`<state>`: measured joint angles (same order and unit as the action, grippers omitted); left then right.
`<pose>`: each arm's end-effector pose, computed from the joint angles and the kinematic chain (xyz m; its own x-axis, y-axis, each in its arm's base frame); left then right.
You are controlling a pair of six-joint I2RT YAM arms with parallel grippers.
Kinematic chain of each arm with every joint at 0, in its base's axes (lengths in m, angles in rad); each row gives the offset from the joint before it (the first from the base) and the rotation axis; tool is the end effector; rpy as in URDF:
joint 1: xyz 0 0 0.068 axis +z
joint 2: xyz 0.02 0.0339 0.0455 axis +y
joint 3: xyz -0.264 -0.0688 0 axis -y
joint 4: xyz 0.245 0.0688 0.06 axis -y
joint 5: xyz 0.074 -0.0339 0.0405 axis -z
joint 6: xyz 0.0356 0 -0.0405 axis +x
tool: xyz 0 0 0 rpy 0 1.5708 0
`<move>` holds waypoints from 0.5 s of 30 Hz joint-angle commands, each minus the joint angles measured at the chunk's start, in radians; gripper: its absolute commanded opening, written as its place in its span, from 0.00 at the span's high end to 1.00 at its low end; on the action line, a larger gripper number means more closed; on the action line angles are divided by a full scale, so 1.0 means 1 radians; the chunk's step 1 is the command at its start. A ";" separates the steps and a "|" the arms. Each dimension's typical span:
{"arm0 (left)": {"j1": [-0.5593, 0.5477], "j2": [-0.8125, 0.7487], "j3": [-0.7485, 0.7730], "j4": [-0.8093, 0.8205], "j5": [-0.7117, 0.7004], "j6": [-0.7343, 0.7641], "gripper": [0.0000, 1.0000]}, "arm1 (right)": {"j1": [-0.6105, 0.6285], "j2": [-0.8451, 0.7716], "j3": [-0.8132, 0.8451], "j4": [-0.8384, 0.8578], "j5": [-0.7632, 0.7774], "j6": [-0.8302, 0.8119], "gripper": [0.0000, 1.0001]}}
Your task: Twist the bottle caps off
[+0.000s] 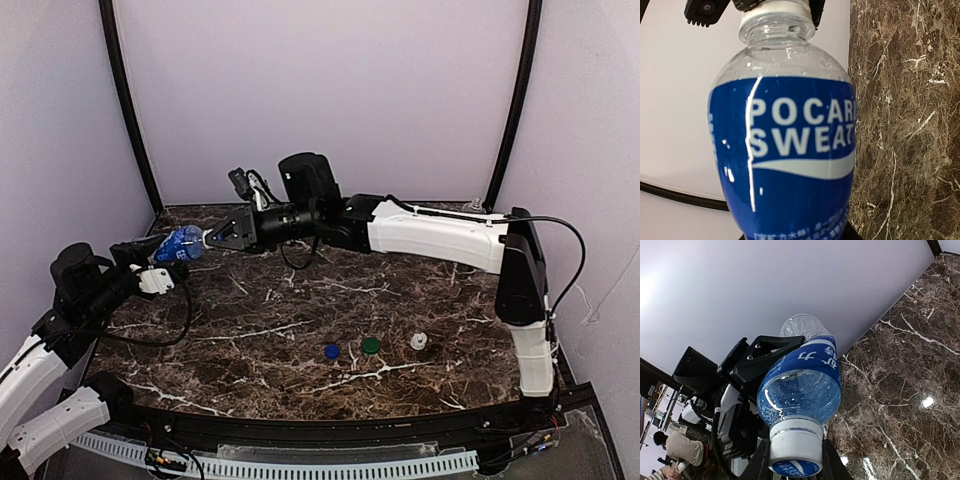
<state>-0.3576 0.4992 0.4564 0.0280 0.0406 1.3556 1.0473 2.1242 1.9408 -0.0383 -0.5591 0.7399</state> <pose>0.1354 -0.0521 0.2877 0.3758 0.9016 -0.2141 0.0963 0.1918 0.9767 0.2397 0.4531 0.3295 -0.7506 -0.1571 -0.6418 -0.6592 0.1104 0.7439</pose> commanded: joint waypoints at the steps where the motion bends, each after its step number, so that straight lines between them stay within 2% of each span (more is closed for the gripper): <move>1: -0.004 -0.006 0.008 0.012 0.022 -0.025 0.65 | 0.012 -0.005 0.014 0.017 -0.033 -0.043 1.00; 4: -0.005 -0.014 0.023 -0.072 0.069 -0.048 0.65 | 0.025 -0.023 0.018 0.008 -0.066 -0.176 1.00; 6: -0.004 -0.023 0.036 -0.144 0.119 -0.059 0.65 | 0.054 -0.060 0.015 -0.053 -0.019 -0.450 1.00; 10: -0.004 -0.030 0.082 -0.359 0.262 -0.061 0.66 | 0.163 -0.177 -0.100 -0.127 0.250 -1.100 1.00; 13: -0.004 -0.025 0.116 -0.545 0.371 -0.017 0.68 | 0.249 -0.281 -0.325 0.009 0.483 -1.552 1.00; 15: -0.004 -0.022 0.129 -0.626 0.410 0.010 0.69 | 0.281 -0.340 -0.467 0.152 0.565 -1.798 1.00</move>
<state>-0.3576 0.4667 0.5529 -0.3138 0.2768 1.3201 1.2118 1.9015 1.6760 -0.1055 -0.2127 -0.3275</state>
